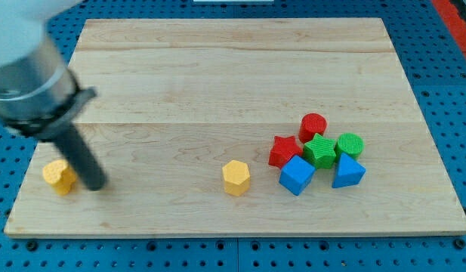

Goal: Push the yellow hexagon close to the yellow heart

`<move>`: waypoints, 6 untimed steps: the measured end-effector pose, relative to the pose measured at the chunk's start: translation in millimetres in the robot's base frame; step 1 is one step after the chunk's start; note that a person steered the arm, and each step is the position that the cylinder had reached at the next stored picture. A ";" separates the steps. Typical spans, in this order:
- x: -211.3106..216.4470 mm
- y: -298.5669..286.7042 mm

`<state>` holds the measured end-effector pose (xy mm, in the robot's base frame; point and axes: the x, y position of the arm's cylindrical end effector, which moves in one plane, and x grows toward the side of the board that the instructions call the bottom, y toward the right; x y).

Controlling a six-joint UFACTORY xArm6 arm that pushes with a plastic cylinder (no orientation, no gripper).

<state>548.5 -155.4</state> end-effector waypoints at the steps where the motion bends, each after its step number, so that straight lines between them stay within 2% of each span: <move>1: 21.1 114.8; 2: 62.7 187.7; 3: 24.4 198.2; 4: -13.3 185.8; 5: -4.2 127.6; 6: 12.0 118.8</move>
